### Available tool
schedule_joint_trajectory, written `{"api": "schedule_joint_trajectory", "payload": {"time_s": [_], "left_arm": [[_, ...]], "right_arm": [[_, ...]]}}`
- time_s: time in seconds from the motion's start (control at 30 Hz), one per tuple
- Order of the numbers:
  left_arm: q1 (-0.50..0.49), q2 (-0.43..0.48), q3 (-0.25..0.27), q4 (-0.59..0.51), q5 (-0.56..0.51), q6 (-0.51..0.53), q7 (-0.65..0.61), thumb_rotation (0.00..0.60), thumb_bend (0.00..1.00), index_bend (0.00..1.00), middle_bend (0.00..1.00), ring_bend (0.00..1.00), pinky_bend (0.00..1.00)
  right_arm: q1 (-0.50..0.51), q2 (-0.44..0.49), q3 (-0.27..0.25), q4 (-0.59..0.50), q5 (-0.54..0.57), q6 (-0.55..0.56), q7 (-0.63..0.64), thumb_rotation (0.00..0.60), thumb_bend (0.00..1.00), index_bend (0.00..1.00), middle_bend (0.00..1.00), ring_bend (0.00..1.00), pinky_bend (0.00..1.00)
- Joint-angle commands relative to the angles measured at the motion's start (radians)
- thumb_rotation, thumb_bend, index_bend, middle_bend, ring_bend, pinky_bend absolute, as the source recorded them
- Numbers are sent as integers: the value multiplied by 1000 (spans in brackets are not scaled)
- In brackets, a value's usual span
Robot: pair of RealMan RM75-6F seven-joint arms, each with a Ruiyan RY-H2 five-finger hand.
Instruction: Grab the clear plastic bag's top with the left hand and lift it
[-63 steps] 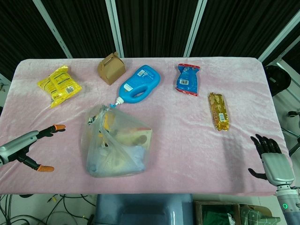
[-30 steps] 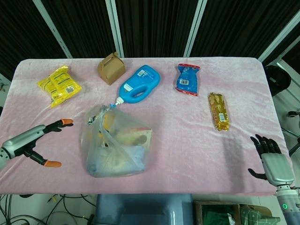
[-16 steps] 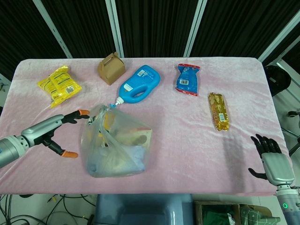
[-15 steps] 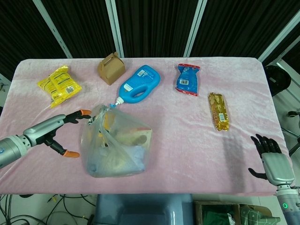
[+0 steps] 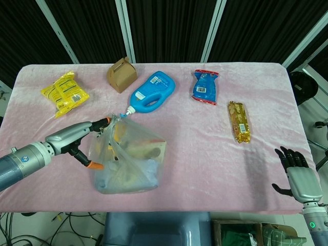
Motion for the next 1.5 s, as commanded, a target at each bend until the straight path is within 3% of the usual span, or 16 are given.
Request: {"api": "schedule_joint_trajectory", "payload": {"time_s": [0.03, 0.4, 1.07, 1.5], "left_arm": [[-14, 2, -21, -14, -38, -20, 30, 600, 108, 63, 111, 60, 129], [-11, -32, -65, -21, -164, -47, 166, 600, 108, 87, 137, 80, 146], [56, -147, -107, -48, -395, 25, 429, 600, 108, 98, 152, 89, 157], [106, -282, -137, -74, -557, 173, 517, 600, 106, 103, 160, 97, 166]], "right_arm": [[-1, 1, 0, 2, -1, 1, 3, 600, 138, 0, 0, 0, 30], [-1, 2, -1, -4, -3, 2, 5, 600, 137, 0, 0, 0, 31], [-1, 2, 0, -7, 1, 0, 9, 600, 137, 0, 0, 0, 31], [-1, 3, 0, -8, 0, -1, 13, 600, 137, 0, 0, 0, 31]]}}
